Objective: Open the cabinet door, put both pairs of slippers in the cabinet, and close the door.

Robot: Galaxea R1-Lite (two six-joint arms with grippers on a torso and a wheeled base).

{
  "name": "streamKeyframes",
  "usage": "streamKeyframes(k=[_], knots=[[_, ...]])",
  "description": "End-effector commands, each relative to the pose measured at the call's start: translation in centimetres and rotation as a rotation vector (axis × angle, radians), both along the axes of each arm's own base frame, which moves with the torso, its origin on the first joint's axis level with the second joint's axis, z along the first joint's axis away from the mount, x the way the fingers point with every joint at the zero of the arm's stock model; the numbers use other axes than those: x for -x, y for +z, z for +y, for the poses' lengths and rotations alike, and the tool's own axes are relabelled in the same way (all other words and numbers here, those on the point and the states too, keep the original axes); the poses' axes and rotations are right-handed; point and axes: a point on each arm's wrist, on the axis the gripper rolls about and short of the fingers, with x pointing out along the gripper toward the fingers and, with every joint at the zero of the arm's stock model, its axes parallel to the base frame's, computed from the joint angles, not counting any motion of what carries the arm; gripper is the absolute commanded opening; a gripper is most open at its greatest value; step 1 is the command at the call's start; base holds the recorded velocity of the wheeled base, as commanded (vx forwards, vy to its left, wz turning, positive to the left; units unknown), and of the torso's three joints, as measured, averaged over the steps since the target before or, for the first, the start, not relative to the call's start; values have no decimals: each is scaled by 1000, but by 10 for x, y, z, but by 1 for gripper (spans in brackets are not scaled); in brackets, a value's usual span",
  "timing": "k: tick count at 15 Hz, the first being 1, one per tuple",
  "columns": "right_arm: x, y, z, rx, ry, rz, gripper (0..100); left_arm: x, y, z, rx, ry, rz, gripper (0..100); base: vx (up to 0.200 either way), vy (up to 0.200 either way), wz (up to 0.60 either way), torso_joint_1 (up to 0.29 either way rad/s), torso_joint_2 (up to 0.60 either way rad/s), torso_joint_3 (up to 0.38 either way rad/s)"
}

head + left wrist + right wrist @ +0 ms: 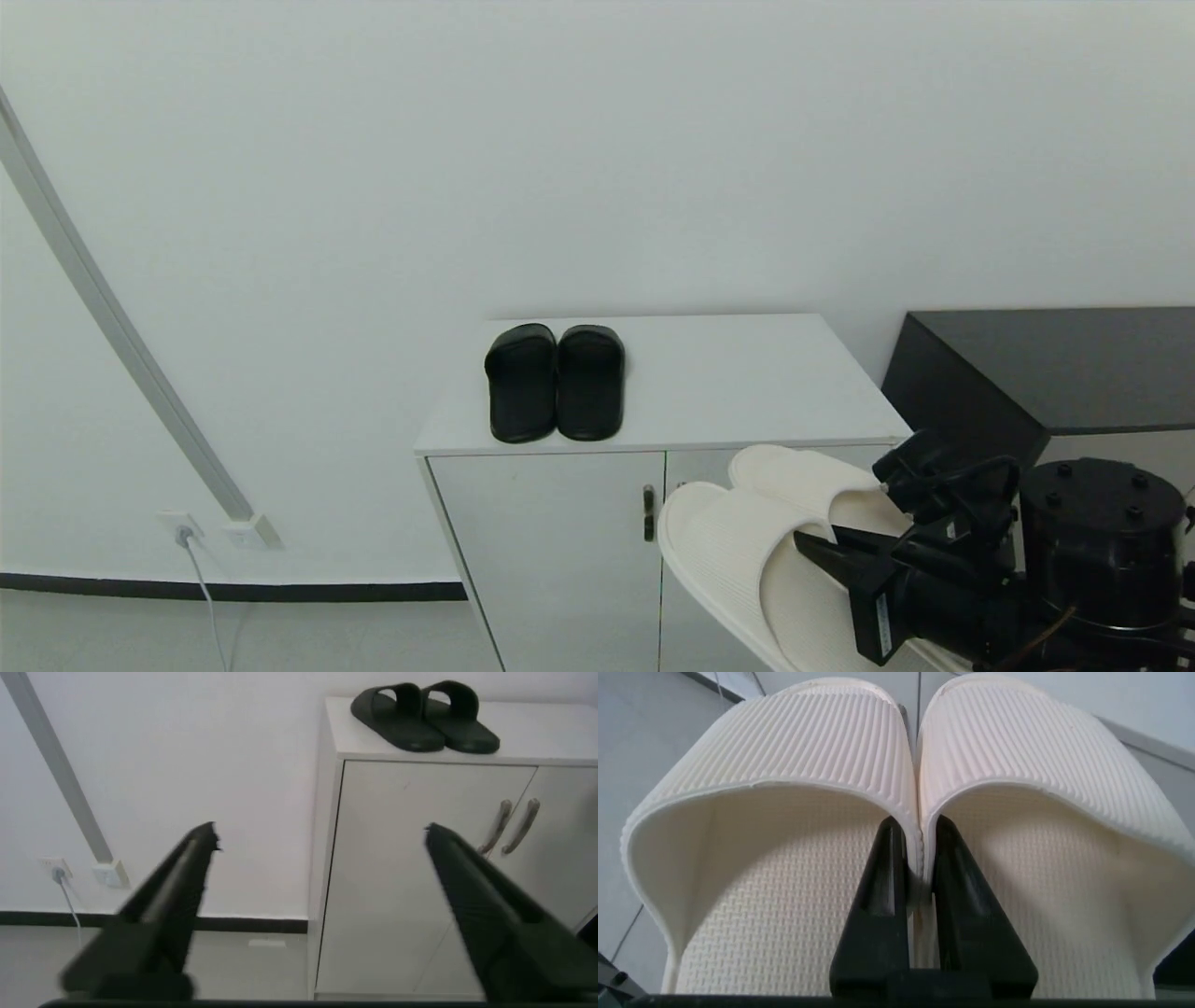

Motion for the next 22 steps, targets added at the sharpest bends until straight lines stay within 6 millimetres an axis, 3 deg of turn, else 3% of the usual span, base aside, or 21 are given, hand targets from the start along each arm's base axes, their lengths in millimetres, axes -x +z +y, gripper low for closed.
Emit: streamKeyframes(k=[1, 22], knots=[[0, -1, 0, 2, 2, 3, 0, 0, 0, 0, 0, 1, 0, 100, 0, 0, 0, -168, 383, 212], [3, -8, -1, 21, 9, 24, 0, 0, 0, 0, 0, 1, -2, 100, 0, 0, 0, -191, 507, 313]])
